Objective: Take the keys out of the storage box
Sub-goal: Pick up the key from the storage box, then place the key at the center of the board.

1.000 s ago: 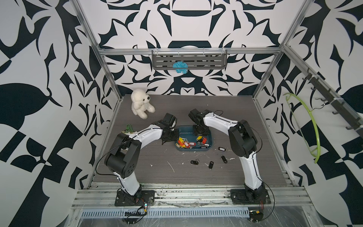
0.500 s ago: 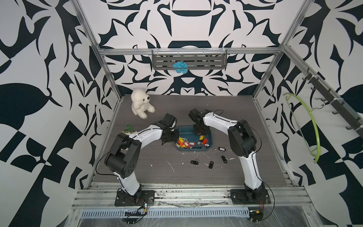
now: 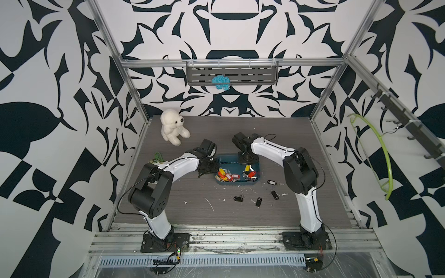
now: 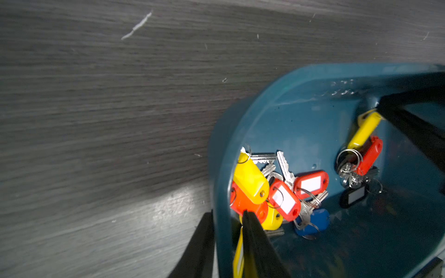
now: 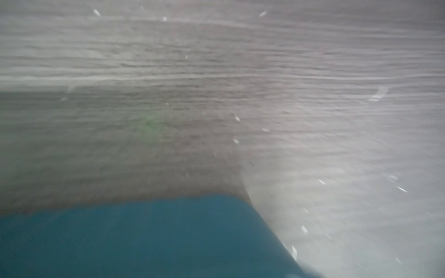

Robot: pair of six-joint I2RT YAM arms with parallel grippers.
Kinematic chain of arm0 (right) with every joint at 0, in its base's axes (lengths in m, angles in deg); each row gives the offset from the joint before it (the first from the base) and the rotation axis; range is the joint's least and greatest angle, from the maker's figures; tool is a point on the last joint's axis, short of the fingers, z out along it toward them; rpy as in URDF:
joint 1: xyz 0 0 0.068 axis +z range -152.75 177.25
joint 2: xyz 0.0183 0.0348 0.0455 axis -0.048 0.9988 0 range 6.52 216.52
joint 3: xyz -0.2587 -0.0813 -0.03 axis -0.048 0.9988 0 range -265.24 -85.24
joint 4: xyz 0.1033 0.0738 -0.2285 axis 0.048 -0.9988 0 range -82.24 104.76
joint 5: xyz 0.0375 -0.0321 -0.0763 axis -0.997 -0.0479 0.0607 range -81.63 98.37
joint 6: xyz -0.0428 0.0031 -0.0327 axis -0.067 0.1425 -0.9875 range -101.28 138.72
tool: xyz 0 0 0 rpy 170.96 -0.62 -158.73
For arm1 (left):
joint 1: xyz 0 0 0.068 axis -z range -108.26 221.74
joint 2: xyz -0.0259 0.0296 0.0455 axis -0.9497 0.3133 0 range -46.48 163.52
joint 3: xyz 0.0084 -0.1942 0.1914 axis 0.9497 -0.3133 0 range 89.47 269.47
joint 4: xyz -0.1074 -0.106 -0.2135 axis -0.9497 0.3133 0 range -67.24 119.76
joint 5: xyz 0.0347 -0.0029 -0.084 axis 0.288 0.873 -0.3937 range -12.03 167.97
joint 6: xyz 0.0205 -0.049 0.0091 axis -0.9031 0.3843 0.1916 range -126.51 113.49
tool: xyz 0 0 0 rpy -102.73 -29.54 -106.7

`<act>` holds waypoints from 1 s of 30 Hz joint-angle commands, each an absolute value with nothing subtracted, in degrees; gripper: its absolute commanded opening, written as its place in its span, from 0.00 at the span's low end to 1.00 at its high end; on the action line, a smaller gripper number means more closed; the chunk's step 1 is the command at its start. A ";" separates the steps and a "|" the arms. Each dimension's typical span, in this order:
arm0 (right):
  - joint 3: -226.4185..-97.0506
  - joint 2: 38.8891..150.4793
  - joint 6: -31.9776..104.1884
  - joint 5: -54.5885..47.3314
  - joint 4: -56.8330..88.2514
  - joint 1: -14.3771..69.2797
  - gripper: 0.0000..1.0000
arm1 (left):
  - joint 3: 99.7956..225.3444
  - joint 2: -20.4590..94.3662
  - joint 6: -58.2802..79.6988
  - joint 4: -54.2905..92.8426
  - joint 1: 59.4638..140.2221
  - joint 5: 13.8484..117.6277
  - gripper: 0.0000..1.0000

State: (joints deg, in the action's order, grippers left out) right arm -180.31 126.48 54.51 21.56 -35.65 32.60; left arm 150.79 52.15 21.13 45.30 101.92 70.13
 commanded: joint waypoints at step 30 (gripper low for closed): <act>-157.84 97.65 52.91 15.29 -33.80 9.91 0.00 | 150.05 50.89 21.44 45.70 102.07 69.44 0.26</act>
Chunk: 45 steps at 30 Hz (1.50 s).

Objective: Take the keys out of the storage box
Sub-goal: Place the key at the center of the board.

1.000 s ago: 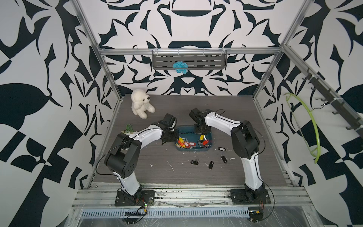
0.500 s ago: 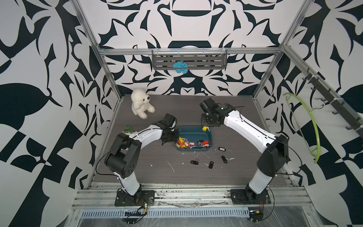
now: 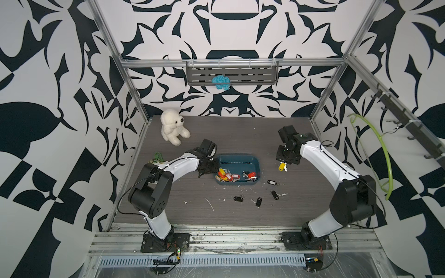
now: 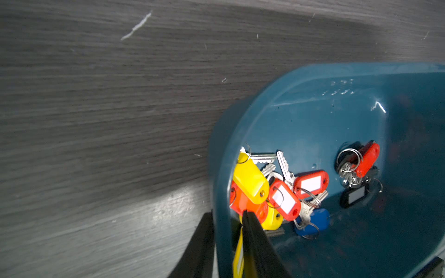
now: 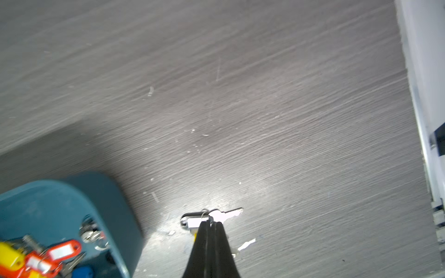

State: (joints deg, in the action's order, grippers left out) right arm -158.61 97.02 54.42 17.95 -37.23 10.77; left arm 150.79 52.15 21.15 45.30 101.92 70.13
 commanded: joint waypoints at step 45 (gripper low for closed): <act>-170.13 113.18 62.16 -13.14 -16.67 29.65 0.50 | 151.34 50.29 21.70 47.82 102.33 69.36 0.25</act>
State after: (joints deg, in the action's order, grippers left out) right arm -167.57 111.99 58.66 -8.89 -20.70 29.59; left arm 150.79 52.15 21.61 46.22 102.09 70.00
